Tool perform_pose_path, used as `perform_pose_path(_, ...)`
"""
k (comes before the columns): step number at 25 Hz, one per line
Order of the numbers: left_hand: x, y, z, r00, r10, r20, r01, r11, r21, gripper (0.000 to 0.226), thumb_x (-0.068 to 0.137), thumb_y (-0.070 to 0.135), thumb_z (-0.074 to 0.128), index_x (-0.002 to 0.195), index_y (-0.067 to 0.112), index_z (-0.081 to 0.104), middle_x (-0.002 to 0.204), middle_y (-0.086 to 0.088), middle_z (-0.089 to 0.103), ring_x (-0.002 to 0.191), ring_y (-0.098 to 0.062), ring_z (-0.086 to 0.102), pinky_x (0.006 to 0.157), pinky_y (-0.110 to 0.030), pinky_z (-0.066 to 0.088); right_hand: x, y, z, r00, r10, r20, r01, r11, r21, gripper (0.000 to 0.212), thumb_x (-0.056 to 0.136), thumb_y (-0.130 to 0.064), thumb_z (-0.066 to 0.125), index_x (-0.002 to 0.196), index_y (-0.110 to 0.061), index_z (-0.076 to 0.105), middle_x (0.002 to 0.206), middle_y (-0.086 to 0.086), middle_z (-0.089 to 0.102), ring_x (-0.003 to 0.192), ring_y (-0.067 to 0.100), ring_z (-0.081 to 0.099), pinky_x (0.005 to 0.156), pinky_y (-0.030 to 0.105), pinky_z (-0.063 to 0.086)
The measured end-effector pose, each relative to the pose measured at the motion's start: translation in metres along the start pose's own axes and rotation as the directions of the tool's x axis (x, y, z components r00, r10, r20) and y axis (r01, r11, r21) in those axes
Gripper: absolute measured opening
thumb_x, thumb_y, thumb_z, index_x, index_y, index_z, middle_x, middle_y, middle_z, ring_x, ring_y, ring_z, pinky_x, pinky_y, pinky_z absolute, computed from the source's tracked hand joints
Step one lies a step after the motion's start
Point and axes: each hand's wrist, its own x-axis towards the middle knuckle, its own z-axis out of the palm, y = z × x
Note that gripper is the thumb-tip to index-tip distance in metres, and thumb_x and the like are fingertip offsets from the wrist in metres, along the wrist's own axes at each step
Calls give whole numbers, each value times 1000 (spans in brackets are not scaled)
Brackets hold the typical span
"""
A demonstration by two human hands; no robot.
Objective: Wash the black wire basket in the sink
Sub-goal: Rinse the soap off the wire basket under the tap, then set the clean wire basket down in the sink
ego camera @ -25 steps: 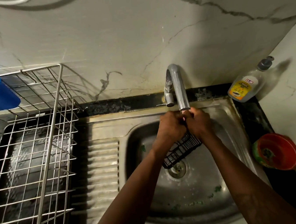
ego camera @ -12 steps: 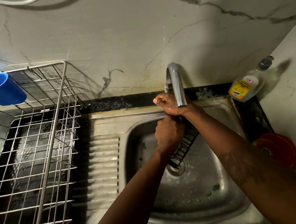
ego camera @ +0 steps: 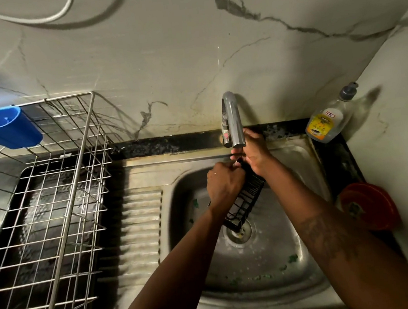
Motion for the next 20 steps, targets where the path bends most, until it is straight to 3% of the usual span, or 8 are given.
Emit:
perform_pose_path(3, -1, -6, -5, 996, -92, -11, 91, 993, -82, 40, 91, 51, 60, 100, 17, 78, 86, -4, 74, 78, -20, 72, 78, -37, 63, 3, 19, -23, 994, 13, -109, -2, 995, 99, 9, 96, -17, 66, 105, -20, 68, 100, 6, 75, 73, 19, 71, 62, 34, 59)
perform_pose_path(5, -1, -6, -12, 997, -79, 23, 81, 990, -117, 38, 95, 50, 61, 92, 16, 77, 83, -1, 74, 69, -13, 69, 67, -29, 61, 5, 45, -42, 982, 72, -176, -66, 997, 43, 6, 97, -24, 65, 102, -23, 68, 109, 8, 75, 86, 18, 72, 65, 30, 57)
perform_pose_path(7, -5, -3, -27, 996, -72, 46, 79, 981, -179, 34, 100, 46, 60, 91, 16, 75, 78, 2, 72, 59, -7, 60, 51, -19, 48, 1, 75, -57, 962, 124, -244, -145, 987, -72, 10, 97, -32, 65, 90, -25, 66, 114, 10, 74, 93, 19, 70, 69, 30, 53)
perform_pose_path(9, -6, -6, -46, 992, -82, 91, 104, 958, -266, 38, 102, 44, 57, 93, 12, 75, 73, 2, 67, 53, -8, 49, 45, -19, 36, -7, 105, -71, 957, 154, -245, -200, 964, -178, 22, 98, -43, 60, 86, -25, 64, 118, 10, 71, 99, 23, 66, 78, 35, 54)
perform_pose_path(12, -13, -14, -78, 970, -81, 230, 177, 882, -437, 40, 103, 42, 54, 85, 11, 73, 62, 2, 51, 47, -9, 35, 42, -23, 27, -19, 117, -89, 970, 200, -140, -227, 949, -219, 47, 91, -71, 51, 107, -29, 64, 138, 10, 60, 119, 30, 59, 96, 47, 51)
perform_pose_path(15, -23, -24, -108, 936, -64, 346, 277, 740, -613, 43, 107, 40, 46, 72, 18, 61, 50, 8, 34, 36, -7, 24, 33, -19, 20, -42, 102, -99, 951, 308, 6, -307, 950, -66, 89, 84, -85, 41, 143, -19, 49, 151, 13, 47, 138, 38, 45, 111, 58, 38)
perform_pose_path(18, -25, -36, -125, 924, -46, 379, 329, 599, -730, 44, 108, 39, 40, 72, 19, 53, 46, 8, 30, 31, -7, 20, 33, -16, 14, -69, 89, -104, 915, 338, 220, -342, 940, -25, 98, 75, -91, 44, 135, -14, 59, 131, 17, 65, 123, 37, 60, 106, 60, 45)
perform_pose_path(20, -22, -46, -126, 932, -137, 335, 346, 607, -715, 43, 108, 40, 40, 73, 19, 54, 45, 8, 33, 30, -6, 21, 32, -15, 14, -80, 82, -102, 915, 333, 229, -323, 943, -80, 97, 66, -89, 61, 129, -14, 64, 124, 19, 69, 114, 37, 67, 99, 58, 52)
